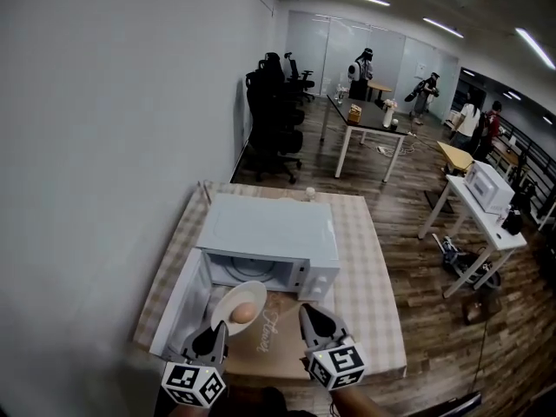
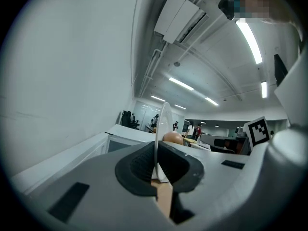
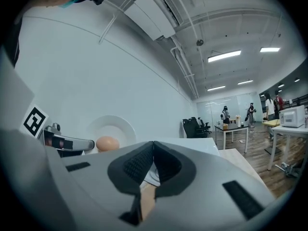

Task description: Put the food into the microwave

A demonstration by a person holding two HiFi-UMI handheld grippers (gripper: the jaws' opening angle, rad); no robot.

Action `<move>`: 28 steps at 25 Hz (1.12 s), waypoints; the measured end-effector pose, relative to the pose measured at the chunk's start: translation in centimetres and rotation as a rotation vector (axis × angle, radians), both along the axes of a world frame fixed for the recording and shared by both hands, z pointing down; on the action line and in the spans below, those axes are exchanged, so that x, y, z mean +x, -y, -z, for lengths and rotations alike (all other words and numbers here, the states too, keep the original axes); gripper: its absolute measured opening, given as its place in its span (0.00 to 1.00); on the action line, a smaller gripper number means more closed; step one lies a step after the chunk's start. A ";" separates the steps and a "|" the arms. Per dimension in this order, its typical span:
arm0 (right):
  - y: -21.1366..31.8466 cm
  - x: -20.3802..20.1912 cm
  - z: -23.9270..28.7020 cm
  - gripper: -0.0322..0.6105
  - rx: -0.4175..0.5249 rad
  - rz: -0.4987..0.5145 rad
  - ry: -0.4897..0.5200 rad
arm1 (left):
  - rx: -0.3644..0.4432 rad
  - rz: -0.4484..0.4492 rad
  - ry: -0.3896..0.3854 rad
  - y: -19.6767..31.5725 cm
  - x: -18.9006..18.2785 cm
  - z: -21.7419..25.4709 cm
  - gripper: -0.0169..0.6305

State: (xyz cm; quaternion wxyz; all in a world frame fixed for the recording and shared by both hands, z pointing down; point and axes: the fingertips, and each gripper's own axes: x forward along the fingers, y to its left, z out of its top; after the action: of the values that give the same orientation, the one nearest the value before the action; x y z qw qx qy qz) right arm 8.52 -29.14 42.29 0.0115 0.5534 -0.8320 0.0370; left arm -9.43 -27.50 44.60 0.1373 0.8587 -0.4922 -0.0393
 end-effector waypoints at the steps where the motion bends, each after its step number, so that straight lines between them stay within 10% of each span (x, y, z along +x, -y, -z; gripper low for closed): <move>1: 0.5 0.2 -0.3 0.06 -0.005 0.001 0.003 | -0.014 0.001 -0.004 0.6 0.2 -0.6 0.05; 28: 6.2 1.3 -6.6 0.06 -0.143 0.050 0.004 | -0.427 0.108 -0.180 11.3 2.2 -17.2 0.05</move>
State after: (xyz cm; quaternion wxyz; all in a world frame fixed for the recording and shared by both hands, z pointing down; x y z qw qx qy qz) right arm 9.82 -35.35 48.94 0.0503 0.5302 -0.8408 0.0972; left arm -7.24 -38.82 61.78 0.3568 0.7756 -0.5204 -0.0177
